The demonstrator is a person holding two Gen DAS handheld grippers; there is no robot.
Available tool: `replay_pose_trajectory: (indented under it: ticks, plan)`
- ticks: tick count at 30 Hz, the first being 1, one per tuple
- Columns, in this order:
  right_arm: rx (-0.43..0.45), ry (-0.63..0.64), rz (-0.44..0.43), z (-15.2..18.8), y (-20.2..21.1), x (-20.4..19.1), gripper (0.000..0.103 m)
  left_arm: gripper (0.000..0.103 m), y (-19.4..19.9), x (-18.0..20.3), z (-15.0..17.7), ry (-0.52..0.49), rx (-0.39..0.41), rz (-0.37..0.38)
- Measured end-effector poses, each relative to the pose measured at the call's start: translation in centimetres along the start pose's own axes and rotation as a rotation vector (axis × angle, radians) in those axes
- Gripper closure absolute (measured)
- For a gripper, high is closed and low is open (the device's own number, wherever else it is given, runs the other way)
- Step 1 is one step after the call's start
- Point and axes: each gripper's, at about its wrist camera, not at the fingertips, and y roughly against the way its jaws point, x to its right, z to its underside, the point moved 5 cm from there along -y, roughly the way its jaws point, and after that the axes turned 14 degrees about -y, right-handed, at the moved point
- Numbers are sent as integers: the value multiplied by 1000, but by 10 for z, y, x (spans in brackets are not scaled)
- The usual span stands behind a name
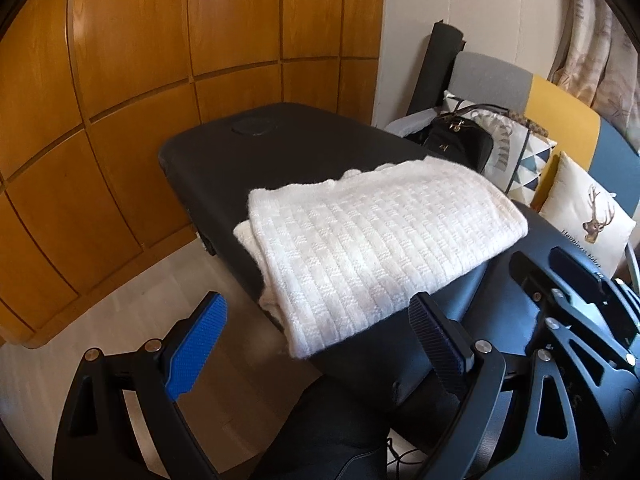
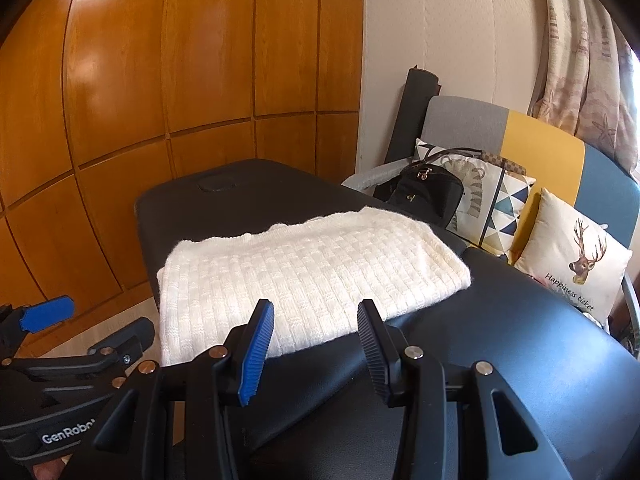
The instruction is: Fold clothes
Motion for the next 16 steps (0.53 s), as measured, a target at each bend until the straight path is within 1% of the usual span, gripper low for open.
replay_pose_trajectory:
  ticks: [4,10,16]
  plan:
    - [-4,-8,0,1,-1,2,59,9,7,4,-1,-20,51,-32]
    - [-11,-15,3,1,-3,5,59,9,4,5,-1,-19,35,-13]
    - [-12,-13,3,1,-3,4,59,9,5,5,1,-13,27,-10]
